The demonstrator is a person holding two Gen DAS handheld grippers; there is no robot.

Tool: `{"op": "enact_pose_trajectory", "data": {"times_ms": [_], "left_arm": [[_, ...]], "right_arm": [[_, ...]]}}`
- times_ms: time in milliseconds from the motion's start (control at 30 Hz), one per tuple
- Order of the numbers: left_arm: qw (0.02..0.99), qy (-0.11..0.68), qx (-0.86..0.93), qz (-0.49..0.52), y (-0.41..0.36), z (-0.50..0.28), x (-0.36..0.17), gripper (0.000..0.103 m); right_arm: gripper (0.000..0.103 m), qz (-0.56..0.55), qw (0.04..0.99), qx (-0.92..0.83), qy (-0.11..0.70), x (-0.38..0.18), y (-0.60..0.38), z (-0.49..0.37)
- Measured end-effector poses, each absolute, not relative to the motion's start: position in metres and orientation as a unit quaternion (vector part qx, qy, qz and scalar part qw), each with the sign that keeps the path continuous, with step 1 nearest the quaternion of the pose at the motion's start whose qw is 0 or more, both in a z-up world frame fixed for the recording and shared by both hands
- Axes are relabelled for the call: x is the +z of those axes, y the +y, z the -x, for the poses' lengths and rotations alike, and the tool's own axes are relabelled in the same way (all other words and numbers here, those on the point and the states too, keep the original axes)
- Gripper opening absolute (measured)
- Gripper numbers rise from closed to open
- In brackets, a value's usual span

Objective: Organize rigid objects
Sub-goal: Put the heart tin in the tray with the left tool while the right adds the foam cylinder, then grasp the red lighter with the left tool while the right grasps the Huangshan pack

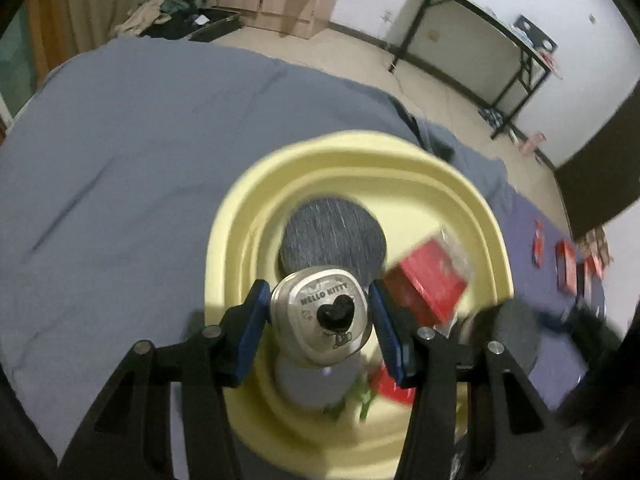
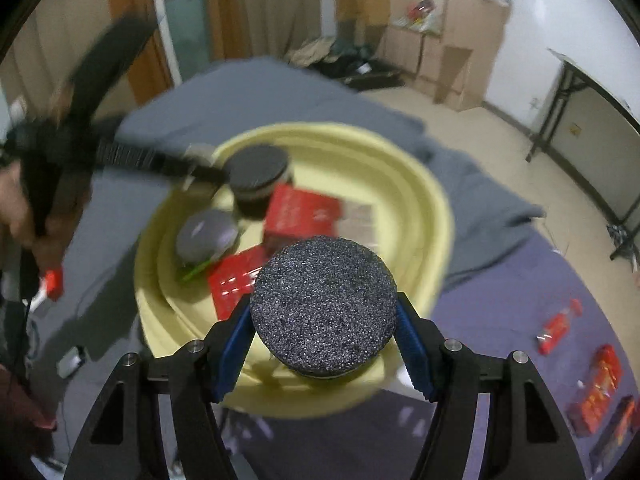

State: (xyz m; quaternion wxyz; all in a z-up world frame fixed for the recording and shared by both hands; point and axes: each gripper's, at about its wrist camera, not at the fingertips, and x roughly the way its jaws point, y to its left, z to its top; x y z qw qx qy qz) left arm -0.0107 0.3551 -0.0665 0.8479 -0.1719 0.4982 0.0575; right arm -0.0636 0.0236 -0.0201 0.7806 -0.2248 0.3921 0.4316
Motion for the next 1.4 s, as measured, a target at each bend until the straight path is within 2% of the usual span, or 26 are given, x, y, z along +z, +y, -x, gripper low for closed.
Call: {"op": "enact_pose_trajectory", "data": {"times_ms": [267, 667, 733, 800, 833, 867, 900, 967, 1133, 1267, 1400], "left_arm": [[0.858, 0.486, 0.035, 0.166, 0.364, -0.042, -0.059, 0.052], [0.857, 0.488, 0.028, 0.162, 0.360, -0.049, -0.071, 0.052], [0.855, 0.488, 0.028, 0.171, 0.361, -0.051, -0.069, 0.056], [0.854, 0.482, 0.022, 0.194, 0.364, -0.051, -0.064, 0.071], [0.856, 0.475, 0.022, 0.201, 0.365, -0.049, -0.059, 0.085], [0.860, 0.467, 0.026, 0.204, 0.366, -0.047, -0.052, 0.096], [0.863, 0.460, 0.028, 0.205, 0.366, -0.046, -0.047, 0.099], [0.874, 0.442, 0.024, 0.201, 0.364, -0.042, -0.029, 0.103], [0.883, 0.437, 0.009, 0.173, 0.337, -0.044, 0.008, 0.103], [0.887, 0.438, -0.038, 0.138, 0.279, -0.055, 0.021, 0.103], [0.880, 0.456, -0.083, 0.106, 0.214, -0.081, 0.014, 0.103]], "right_arm": [[0.066, 0.260, 0.780, 0.430, 0.372, -0.029, 0.052, 0.068], [0.069, 0.235, 0.775, 0.428, 0.402, -0.055, 0.053, 0.069], [0.076, 0.242, 0.773, 0.423, 0.407, -0.058, 0.054, 0.069], [0.090, 0.225, 0.773, 0.435, 0.404, -0.054, 0.051, 0.072], [0.101, 0.214, 0.775, 0.440, 0.399, -0.048, 0.048, 0.074], [0.103, 0.199, 0.780, 0.446, 0.391, -0.042, 0.043, 0.076], [0.103, 0.189, 0.782, 0.451, 0.386, -0.038, 0.039, 0.076], [0.103, 0.173, 0.791, 0.450, 0.377, -0.028, 0.028, 0.075], [0.103, 0.135, 0.827, 0.421, 0.347, -0.002, -0.020, 0.067], [0.103, 0.092, 0.869, 0.348, 0.339, 0.015, -0.093, 0.040], [0.103, 0.072, 0.898, 0.238, 0.362, 0.006, -0.182, 0.002]]}}
